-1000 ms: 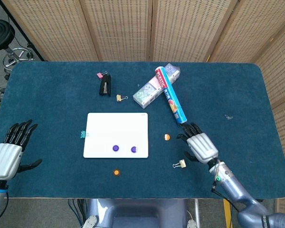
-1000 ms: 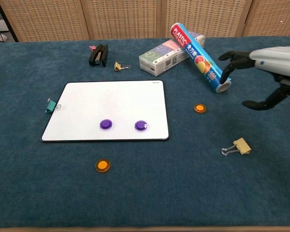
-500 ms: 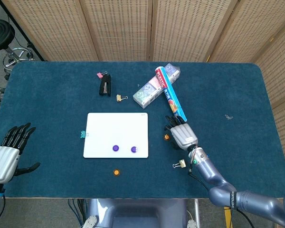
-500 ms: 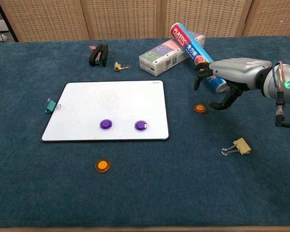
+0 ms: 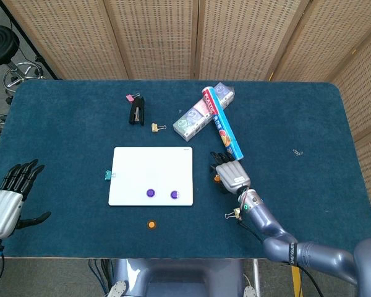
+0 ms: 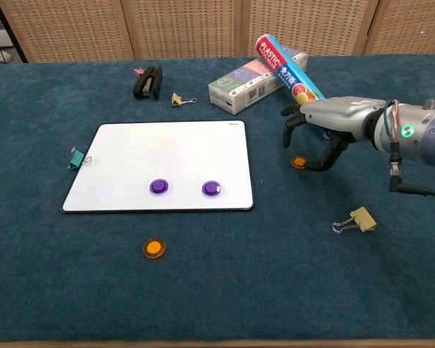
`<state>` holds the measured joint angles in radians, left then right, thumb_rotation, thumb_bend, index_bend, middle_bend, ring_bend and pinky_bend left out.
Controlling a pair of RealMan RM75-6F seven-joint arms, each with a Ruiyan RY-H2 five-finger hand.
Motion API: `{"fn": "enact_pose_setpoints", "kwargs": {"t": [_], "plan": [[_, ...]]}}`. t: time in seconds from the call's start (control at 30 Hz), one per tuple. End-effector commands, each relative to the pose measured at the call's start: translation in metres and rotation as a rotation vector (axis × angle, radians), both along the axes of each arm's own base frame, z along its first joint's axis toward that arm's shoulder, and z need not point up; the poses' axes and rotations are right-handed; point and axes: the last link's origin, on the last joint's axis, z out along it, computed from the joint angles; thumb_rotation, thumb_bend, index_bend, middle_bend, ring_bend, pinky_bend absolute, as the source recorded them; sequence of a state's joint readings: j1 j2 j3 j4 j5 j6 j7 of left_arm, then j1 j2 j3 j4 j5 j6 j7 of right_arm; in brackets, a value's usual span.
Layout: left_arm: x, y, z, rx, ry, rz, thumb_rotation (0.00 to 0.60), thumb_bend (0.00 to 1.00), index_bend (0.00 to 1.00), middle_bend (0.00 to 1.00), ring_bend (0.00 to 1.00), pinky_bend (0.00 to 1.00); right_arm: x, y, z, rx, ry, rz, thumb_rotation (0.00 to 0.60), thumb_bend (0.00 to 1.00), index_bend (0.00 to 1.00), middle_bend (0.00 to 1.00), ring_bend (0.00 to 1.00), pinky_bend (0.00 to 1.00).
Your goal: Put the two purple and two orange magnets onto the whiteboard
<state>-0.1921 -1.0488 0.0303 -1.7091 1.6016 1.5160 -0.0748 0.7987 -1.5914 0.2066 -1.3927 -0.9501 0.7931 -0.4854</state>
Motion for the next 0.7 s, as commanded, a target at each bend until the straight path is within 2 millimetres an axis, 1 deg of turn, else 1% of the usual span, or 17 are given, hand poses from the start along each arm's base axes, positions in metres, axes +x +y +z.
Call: {"fn": "enact_pose_setpoints", "kwargs": {"t": [0.03, 0.33, 0.7], "plan": [[0.0, 0.0, 0.0, -0.001, -0.002, 0.001, 0.6, 0.07, 0.02, 0.0, 0.0, 0.0, 0.0, -0.001, -0.002, -0.002, 0.001, -0.001, 0.6, 0.4, 0.31, 0.0, 0.0, 0.0], [0.0, 0.0, 0.001, -0.005, -0.008, 0.003, 0.6, 0.07, 0.02, 0.0, 0.0, 0.0, -0.003, -0.003, -0.007, -0.008, 0.004, -0.013, 0.6, 0.4, 0.35, 0.0, 0.0, 0.0], [0.0, 0.0, 0.004, -0.005, -0.02, 0.003, 0.6, 0.07, 0.02, 0.0, 0.0, 0.0, -0.004, -0.001, -0.013, -0.011, 0.006, 0.001, 0.6, 0.4, 0.34, 0.0, 0.0, 0.0]]}}
